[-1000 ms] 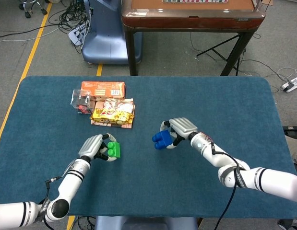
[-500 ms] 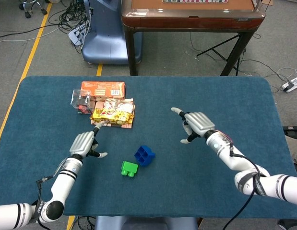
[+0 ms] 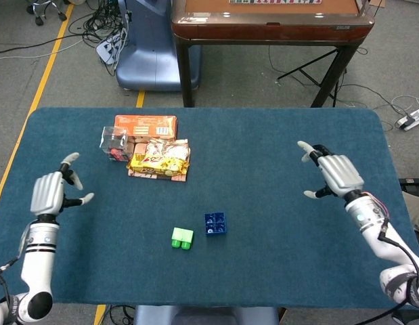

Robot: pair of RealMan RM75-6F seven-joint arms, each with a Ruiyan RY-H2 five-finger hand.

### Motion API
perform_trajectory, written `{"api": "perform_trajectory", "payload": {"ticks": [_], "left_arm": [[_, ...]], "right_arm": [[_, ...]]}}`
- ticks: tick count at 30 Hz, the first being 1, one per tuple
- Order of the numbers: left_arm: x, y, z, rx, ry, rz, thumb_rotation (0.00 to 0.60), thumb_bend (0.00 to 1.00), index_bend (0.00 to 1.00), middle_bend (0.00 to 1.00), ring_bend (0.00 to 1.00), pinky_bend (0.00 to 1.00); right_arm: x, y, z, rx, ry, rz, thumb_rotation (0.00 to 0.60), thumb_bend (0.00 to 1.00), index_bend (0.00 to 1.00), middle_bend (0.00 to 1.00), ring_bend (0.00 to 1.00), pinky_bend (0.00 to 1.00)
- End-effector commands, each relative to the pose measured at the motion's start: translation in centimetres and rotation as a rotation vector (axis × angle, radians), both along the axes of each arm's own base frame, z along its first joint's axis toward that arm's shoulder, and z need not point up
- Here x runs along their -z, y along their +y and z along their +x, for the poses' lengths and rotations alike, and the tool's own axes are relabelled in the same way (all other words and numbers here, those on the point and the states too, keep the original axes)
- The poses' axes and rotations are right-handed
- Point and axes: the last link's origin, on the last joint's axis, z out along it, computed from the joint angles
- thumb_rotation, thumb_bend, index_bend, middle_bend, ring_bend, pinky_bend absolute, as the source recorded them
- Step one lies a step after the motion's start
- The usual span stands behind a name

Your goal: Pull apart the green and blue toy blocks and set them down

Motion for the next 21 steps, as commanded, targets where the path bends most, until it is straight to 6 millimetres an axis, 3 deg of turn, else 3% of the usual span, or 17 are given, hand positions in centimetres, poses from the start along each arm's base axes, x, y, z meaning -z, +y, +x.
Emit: {"api": "perform_trajectory", "payload": {"ticks": [1,6,13,21], "left_arm": [[-2.6,-1.3,-3.3,-0.010,0.140,0.081,0.600,0.02,0.21,0.37,0.31,0.52],[-4.6,-3.4,-6.7,-0.023,0.174,0.082,0.600,0.02,0.23,0.34,0.29,0.48],[-7.2,-7.6,-9.9,-0.042,0.232,0.082,0.600,0.02,0.25,0.34,0.28,0.48],[-7.2,-10.5,-11.6,-0.039,0.289,0.087,0.600,0.02,0.26,0.34,0.28,0.47]], "right_arm": [[-1.1,1.9,-3.0,-0.011,0.086,-0.088,0.600,0.00,0.02,0.14,0.16,0.24],[-2.1,3.8,-5.6,-0.014,0.154,-0.175,0.600,0.00,0.05,0.10,0.14,0.25],[-3.1,7.0,-8.7,0.023,0.157,-0.247,0.600,0.00,0.17,0.18,0.14,0.27],[-3.7,9.1,-10.1,0.027,0.177,-0.274,0.600,0.00,0.21,0.21,0.14,0.27]]}}
